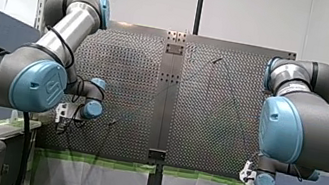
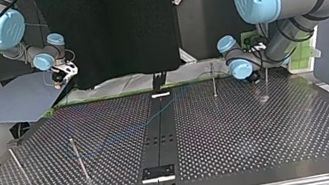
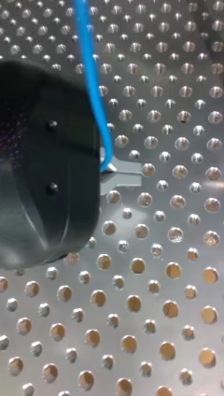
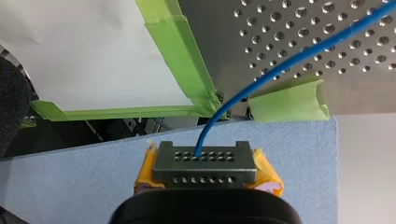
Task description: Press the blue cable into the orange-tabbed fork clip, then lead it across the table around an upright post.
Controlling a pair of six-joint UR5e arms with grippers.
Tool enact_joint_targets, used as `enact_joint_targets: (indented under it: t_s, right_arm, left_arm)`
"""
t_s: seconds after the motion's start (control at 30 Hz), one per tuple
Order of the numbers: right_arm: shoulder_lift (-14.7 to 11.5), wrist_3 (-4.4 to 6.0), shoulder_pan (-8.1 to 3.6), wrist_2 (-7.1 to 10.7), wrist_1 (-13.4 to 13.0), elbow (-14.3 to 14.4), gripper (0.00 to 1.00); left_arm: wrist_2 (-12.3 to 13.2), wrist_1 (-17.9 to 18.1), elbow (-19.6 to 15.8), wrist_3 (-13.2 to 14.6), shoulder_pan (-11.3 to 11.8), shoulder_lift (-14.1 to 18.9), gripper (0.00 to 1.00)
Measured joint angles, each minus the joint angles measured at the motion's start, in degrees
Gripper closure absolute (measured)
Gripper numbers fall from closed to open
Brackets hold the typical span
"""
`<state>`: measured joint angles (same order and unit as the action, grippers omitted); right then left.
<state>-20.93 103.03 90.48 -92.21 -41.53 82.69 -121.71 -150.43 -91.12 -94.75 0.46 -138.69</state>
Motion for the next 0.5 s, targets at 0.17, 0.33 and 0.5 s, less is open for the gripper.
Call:
enact_joint_targets:
  t_s: [0.17, 0.33, 0.5]
  right_arm:
    - [0.1, 0.00, -0.35, 0.00, 0.0, 0.0, 1.00]
    - [0.2, 0.00, -0.41, 0.00, 0.1, 0.0, 1.00]
    - [0.2, 0.00, -0.46, 0.04, 0.2, 0.0, 1.00]
  left_arm:
    - [0.7, 0.2, 0.0, -0.3, 0.9, 0.0, 0.99]
    - [1.1, 0.3, 0.0, -1.0, 1.2, 0.0, 0.99]
    - [3.3, -0.8, 0.0, -2.1, 1.1, 0.0, 0.83]
